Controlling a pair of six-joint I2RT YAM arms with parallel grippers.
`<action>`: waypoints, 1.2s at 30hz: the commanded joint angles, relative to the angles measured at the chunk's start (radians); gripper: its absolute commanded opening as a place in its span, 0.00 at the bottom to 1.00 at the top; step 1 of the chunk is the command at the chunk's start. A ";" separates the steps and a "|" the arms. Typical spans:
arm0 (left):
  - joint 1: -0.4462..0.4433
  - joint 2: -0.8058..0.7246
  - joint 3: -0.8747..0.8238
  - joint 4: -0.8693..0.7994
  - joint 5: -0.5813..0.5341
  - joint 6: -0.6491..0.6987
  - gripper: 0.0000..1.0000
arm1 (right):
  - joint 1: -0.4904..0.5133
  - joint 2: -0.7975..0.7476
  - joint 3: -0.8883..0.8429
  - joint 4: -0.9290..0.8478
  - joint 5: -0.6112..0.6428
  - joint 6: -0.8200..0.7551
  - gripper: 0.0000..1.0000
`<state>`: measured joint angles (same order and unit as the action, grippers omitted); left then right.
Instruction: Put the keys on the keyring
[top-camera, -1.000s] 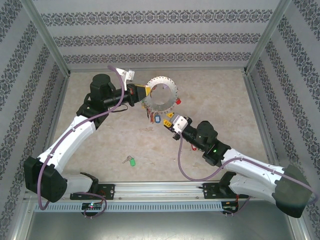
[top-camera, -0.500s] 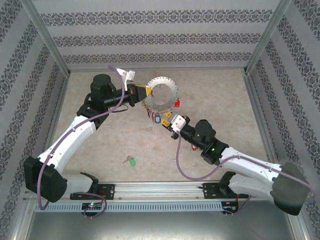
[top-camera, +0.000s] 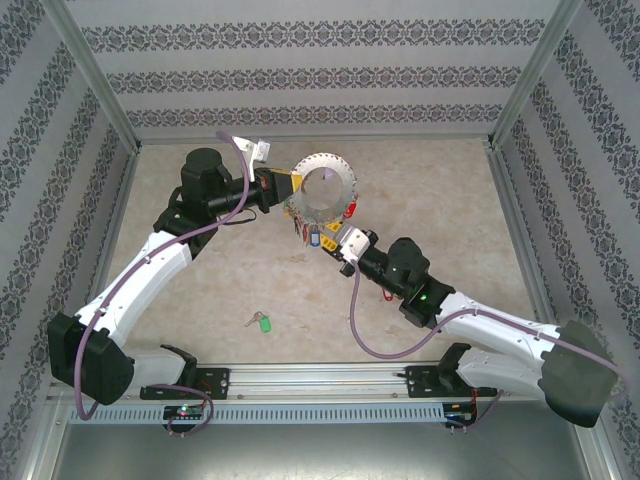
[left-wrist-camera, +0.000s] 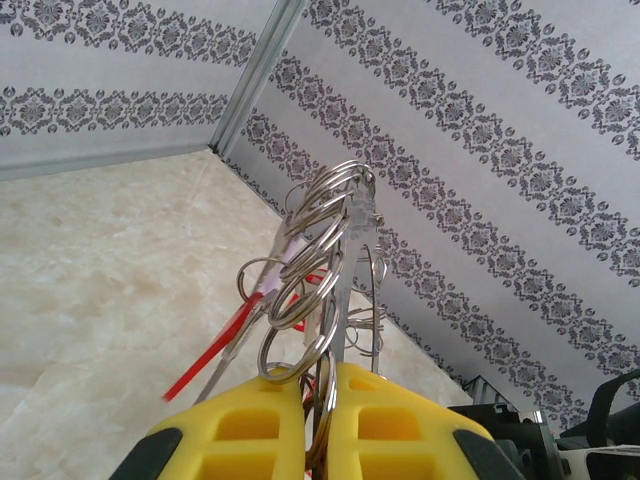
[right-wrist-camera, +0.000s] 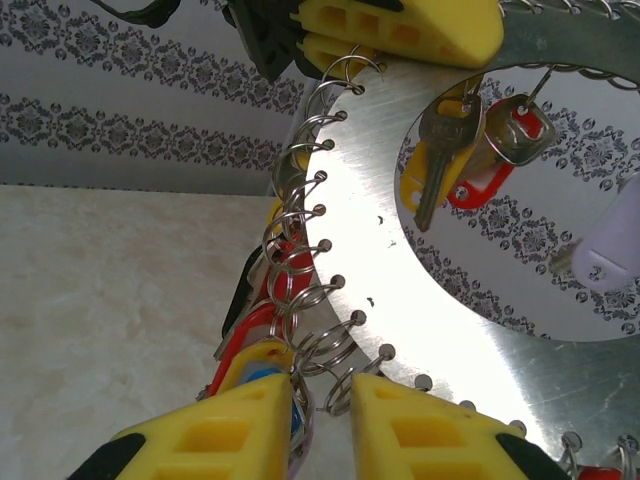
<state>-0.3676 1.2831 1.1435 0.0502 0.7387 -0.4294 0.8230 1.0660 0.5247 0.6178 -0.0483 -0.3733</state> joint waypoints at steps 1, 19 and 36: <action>-0.015 -0.005 0.029 0.052 -0.002 -0.007 0.00 | 0.010 0.002 0.021 0.027 0.018 0.002 0.24; -0.023 -0.004 0.023 0.051 -0.009 -0.013 0.00 | 0.015 0.065 0.046 0.076 0.132 0.015 0.28; -0.024 -0.005 0.018 0.059 -0.018 -0.018 0.00 | 0.017 0.055 0.017 0.111 0.201 0.040 0.27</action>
<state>-0.3733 1.2842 1.1435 0.0513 0.6949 -0.4301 0.8341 1.1294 0.5430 0.6556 0.1135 -0.3599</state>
